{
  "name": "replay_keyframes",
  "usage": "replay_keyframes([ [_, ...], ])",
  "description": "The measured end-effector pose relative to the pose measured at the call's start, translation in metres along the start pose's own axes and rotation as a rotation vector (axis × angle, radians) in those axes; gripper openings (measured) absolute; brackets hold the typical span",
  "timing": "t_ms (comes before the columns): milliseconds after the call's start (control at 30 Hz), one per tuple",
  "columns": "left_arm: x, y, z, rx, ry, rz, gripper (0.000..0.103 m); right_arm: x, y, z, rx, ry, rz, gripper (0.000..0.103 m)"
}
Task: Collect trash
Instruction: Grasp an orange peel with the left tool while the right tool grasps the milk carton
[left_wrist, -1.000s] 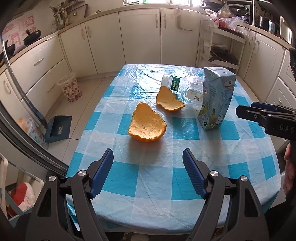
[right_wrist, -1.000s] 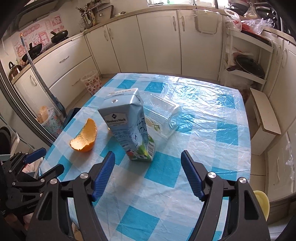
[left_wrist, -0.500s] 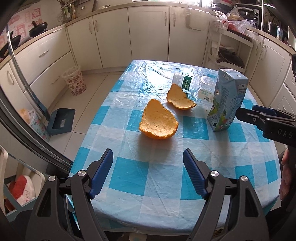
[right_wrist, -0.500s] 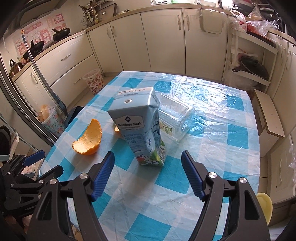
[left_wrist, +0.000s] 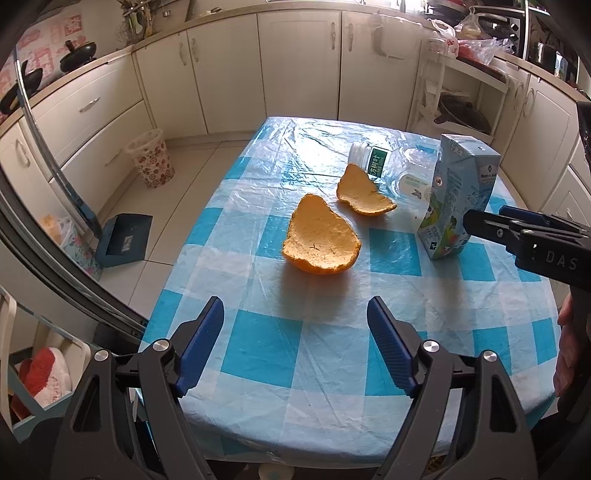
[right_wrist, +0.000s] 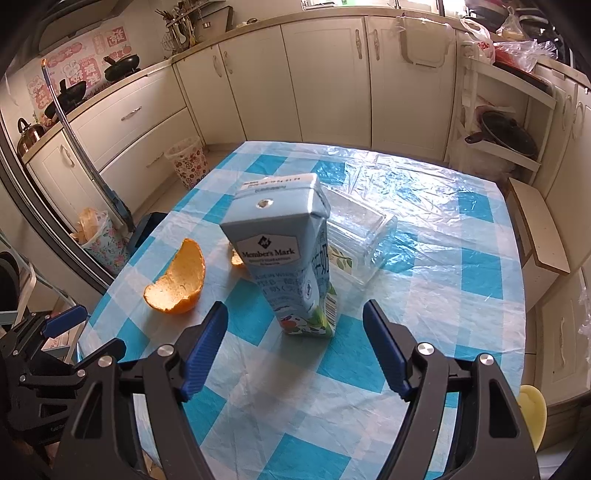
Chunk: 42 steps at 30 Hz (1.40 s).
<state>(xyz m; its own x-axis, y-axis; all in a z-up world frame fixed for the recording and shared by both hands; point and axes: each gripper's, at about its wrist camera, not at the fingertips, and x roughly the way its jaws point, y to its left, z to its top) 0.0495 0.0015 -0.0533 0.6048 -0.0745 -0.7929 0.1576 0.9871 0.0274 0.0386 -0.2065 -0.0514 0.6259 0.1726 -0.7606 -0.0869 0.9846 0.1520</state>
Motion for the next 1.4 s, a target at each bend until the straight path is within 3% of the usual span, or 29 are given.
replay_keyframes([
  [900,0.01,0.018,0.002,-0.074,0.035,-0.011,0.079,0.025,0.006,0.01,0.062,-0.012,-0.024,0.073],
  [1167,0.036,0.03,0.035,-0.162,0.058,-0.061,0.079,0.028,0.005,0.011,0.075,-0.013,-0.028,0.073],
  [1400,0.063,0.023,0.038,-0.187,0.103,-0.108,0.079,0.029,0.001,0.012,0.085,-0.01,-0.022,0.073],
])
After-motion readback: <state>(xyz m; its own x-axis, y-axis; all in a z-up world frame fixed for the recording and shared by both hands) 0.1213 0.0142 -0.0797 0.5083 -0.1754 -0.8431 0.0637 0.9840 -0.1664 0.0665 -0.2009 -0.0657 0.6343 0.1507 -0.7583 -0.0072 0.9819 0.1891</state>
